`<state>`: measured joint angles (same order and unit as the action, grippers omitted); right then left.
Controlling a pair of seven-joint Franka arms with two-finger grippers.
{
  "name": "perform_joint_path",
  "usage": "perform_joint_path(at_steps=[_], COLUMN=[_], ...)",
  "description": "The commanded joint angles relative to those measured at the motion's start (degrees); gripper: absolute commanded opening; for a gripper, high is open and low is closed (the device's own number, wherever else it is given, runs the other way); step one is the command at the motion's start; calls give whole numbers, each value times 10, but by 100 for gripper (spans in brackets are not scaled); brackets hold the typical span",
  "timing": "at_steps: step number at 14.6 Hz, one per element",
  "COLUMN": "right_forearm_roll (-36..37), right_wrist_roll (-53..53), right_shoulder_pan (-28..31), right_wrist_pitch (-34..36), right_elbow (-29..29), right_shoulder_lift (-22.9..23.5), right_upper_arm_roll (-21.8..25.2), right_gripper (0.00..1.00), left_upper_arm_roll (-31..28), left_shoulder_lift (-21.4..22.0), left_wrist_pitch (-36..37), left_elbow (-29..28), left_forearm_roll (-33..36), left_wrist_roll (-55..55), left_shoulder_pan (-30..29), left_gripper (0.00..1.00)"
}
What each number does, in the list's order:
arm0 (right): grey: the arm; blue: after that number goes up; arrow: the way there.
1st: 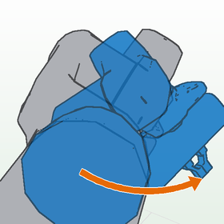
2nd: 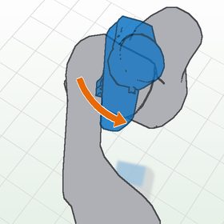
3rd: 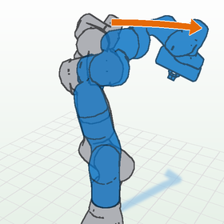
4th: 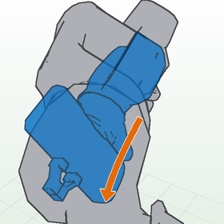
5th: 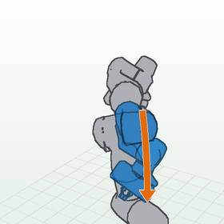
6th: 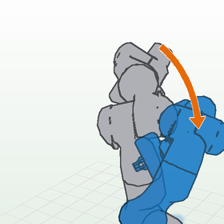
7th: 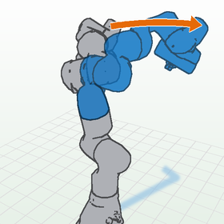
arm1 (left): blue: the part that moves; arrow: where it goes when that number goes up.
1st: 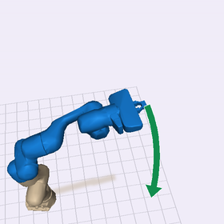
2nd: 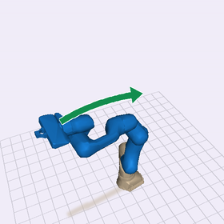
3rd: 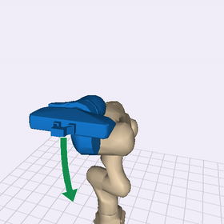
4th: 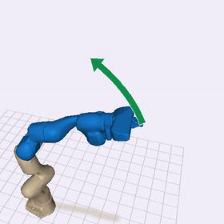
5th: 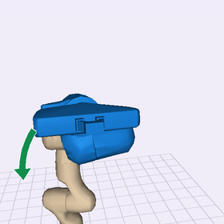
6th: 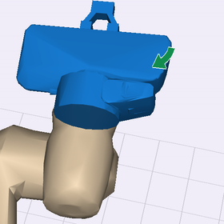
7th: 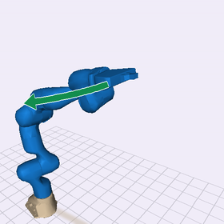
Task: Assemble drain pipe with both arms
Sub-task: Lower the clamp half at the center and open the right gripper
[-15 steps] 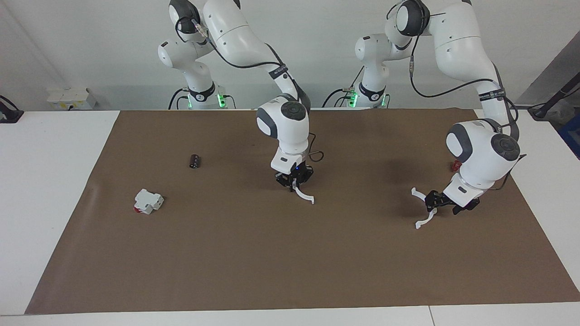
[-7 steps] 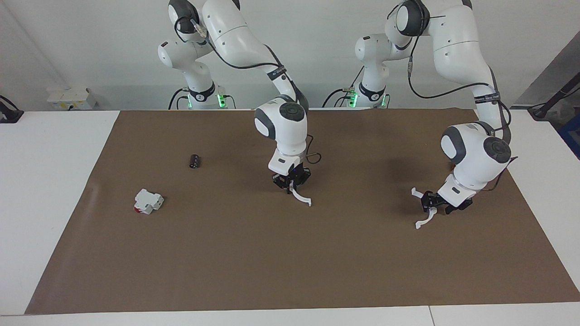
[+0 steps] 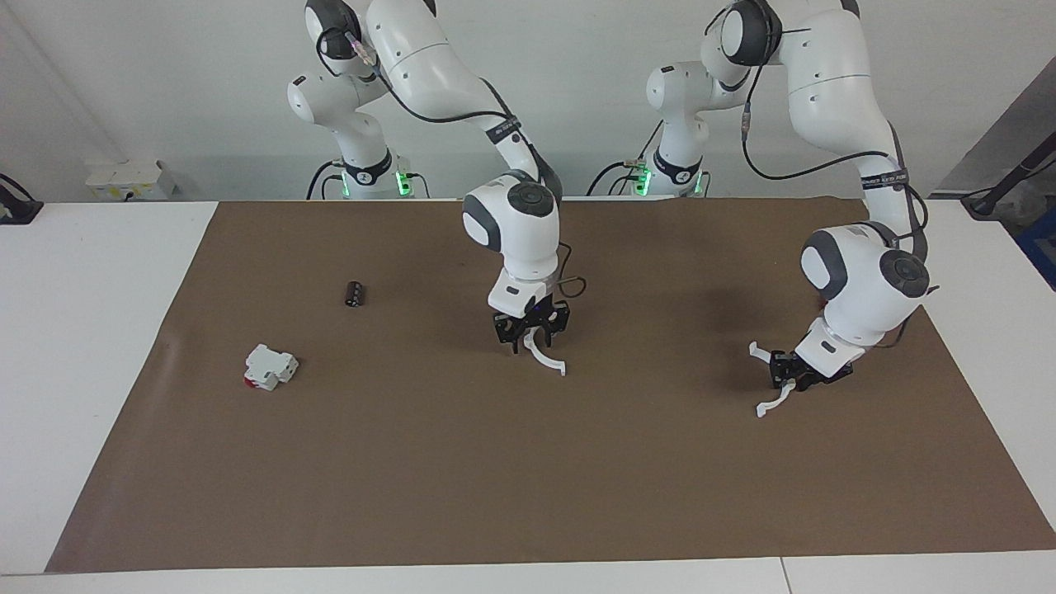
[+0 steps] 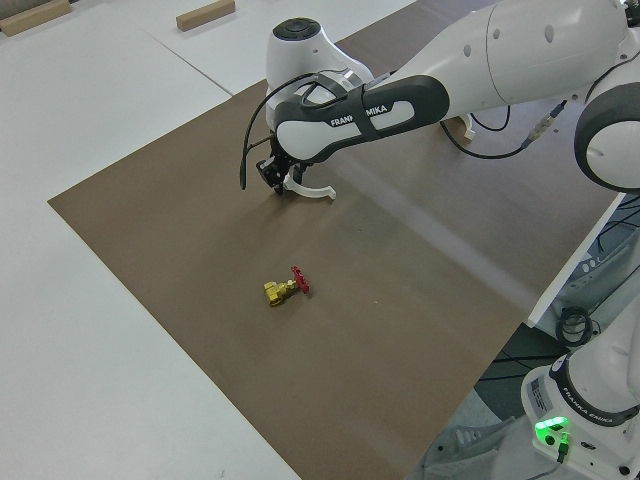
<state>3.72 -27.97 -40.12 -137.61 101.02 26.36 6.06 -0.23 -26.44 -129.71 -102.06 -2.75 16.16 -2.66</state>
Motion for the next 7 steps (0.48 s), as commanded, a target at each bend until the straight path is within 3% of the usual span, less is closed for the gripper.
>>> perform_joint_path(at_steps=[1,2,7], right_forearm_roll=[3,3,1], right_wrist_roll=[-10,-5,-1], right_shoulder_pan=[52,73,176], right_wrist_pitch=[44,75,236], right_elbow=[6,5,-22], right_shoulder_lift=[-79,-103,-182], right_upper_arm_roll=[-5,-5,-3], right_gripper=[100,100,100], left_upper_arm_roll=[1,0,-2], left_shoulder_lift=[15,19,64], left_wrist_pitch=[1,13,50], left_elbow=[-13,-13,-19], left_forearm_roll=[-15,-15,-14], left_wrist_roll=[8,6,5], left_shoulder_pan=[-2,0,1], left_gripper=[12,0,0])
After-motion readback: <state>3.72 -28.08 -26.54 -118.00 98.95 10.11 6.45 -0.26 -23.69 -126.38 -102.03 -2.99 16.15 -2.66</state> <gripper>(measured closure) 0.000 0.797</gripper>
